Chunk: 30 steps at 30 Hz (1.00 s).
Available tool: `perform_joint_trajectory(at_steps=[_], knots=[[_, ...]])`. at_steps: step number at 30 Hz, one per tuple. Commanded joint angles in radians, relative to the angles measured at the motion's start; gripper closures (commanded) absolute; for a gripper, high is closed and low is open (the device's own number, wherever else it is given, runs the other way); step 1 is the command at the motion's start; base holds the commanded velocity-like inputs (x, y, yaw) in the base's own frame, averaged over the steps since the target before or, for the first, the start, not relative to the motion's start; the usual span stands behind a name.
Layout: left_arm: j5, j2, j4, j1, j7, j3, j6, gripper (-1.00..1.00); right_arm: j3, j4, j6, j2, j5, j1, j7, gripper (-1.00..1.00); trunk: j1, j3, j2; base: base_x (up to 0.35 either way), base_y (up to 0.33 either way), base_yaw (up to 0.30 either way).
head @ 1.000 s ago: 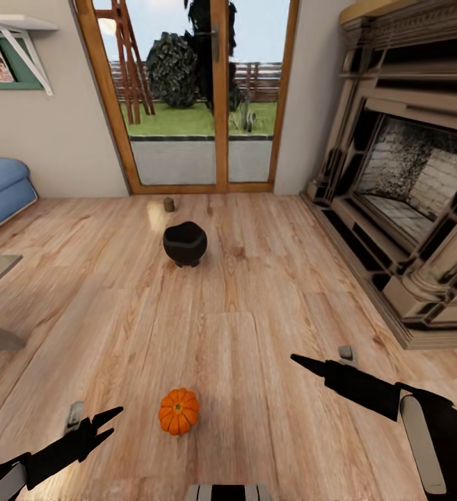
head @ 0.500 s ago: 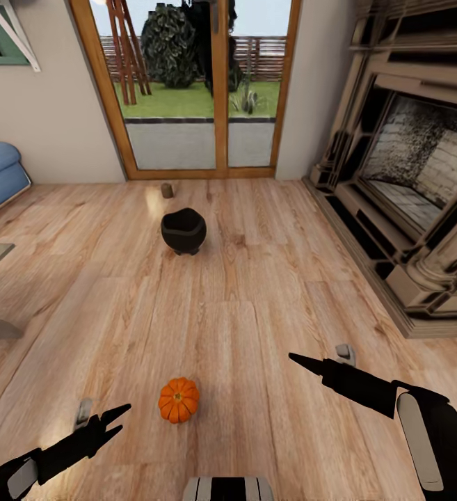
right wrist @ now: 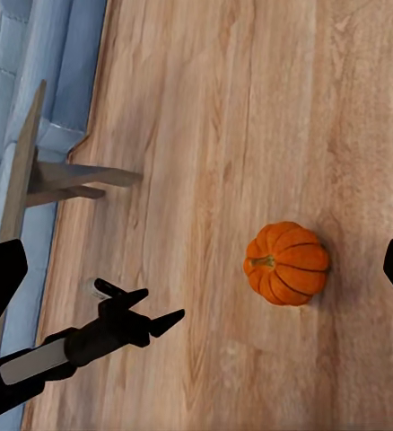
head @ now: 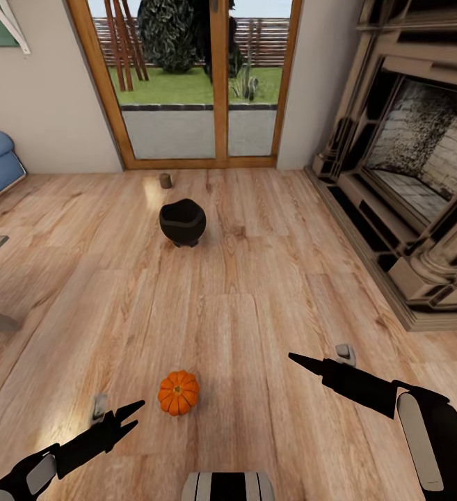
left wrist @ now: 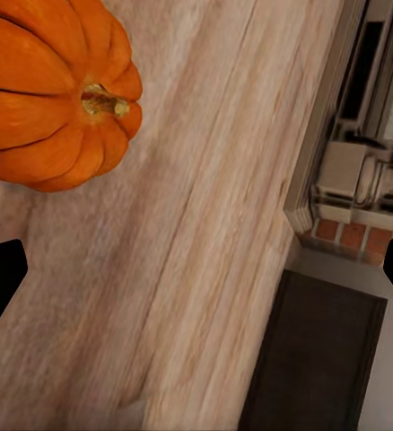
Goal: Place each of the two pumpkins and all three candles from the living room inside a cabinet in the living room (use any cabinet), then make sure every cabinet is closed, and position the cauldron so it is next to a table in the living room.
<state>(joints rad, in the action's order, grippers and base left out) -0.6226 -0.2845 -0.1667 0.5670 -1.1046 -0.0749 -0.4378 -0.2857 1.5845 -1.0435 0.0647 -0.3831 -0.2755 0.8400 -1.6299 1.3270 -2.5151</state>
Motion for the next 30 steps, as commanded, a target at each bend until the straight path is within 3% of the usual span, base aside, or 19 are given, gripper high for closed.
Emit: perform_joint_trajectory(at_steps=[1, 21, 30], knots=[[0.004, 0.000, 0.000, 0.000, -0.003, -0.007, -0.010, -1.00, -0.001, 0.000, -0.004, 0.000, 0.004, 0.000, 0.007, -1.00, 0.000, 0.001, 0.000, 0.000, 0.000, 0.000], [0.004, 0.001, 0.000, -0.003, -0.006, -0.009, -0.008, -1.00, -0.001, 0.000, -0.004, 0.000, 0.004, 0.000, 0.010, -1.00, 0.000, 0.001, 0.000, 0.079, 0.014, 0.000], [0.003, 0.001, 0.001, -0.003, -0.005, -0.015, -0.008, -1.00, -0.001, 0.000, -0.004, 0.000, 0.003, 0.000, 0.010, -1.00, 0.000, 0.001, 0.000, 0.023, 0.173, 0.000]])
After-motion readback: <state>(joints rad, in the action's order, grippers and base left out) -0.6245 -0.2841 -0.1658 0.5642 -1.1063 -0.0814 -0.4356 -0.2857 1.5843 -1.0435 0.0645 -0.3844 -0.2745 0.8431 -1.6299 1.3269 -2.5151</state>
